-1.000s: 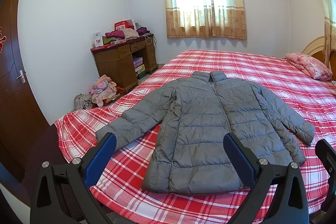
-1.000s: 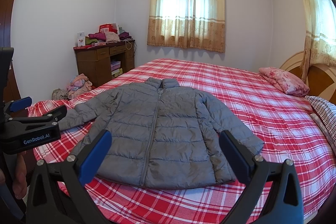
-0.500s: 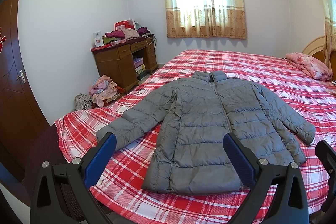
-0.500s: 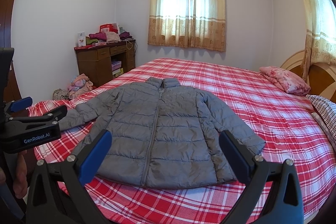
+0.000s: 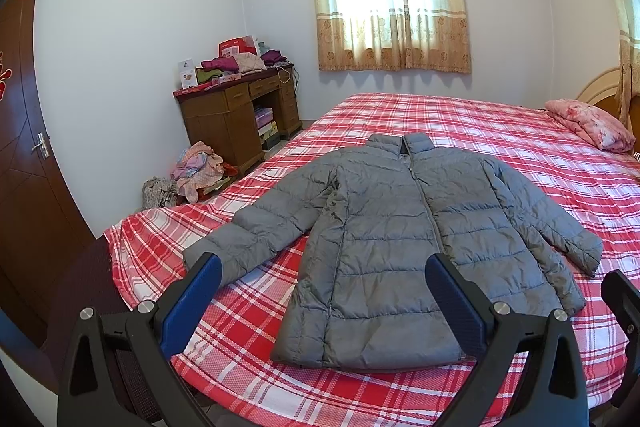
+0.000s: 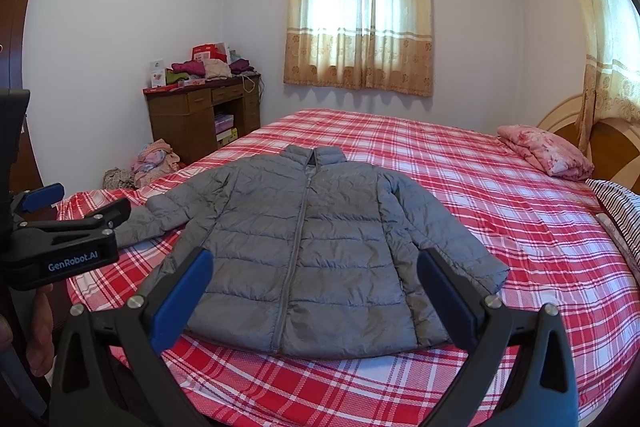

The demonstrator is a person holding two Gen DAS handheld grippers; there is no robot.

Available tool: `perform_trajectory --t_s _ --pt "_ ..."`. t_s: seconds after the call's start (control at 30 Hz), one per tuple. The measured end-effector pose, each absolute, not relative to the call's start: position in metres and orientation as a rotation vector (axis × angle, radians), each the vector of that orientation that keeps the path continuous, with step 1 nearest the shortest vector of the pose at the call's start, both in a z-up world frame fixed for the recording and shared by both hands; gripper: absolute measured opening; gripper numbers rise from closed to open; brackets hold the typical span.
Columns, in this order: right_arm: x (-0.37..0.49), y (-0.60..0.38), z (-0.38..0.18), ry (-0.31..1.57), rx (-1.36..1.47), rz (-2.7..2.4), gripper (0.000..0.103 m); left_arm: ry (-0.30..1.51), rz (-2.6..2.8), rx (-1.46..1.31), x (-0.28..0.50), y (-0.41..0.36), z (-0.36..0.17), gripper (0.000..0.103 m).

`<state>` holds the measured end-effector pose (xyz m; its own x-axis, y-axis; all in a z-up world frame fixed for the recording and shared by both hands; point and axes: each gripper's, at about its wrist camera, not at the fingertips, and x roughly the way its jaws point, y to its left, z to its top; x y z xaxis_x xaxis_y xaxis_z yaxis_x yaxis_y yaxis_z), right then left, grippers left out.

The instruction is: Fold large clothes

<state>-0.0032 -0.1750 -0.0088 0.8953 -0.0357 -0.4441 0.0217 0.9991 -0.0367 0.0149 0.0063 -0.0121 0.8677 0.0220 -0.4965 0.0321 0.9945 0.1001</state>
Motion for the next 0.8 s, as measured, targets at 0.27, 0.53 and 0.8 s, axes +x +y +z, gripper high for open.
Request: perform_trajectory --t_s 0.27,0.53,0.8 --pt "0.002 -0.182 -0.017 0.46 -0.019 -0.025 0.103 0.533 -0.014 0.124 0.023 0.004 -0.023 0.102" --pt "0.049 -0.266 -0.06 0.544 0.089 -0.168 0.103 0.6 -0.026 0.179 0.076 -0.006 -0.064 0.102" --pt "0.095 -0.394 -0.114 0.66 0.278 -0.426 0.101 0.642 -0.035 0.242 0.145 -0.027 -0.101 0.102"
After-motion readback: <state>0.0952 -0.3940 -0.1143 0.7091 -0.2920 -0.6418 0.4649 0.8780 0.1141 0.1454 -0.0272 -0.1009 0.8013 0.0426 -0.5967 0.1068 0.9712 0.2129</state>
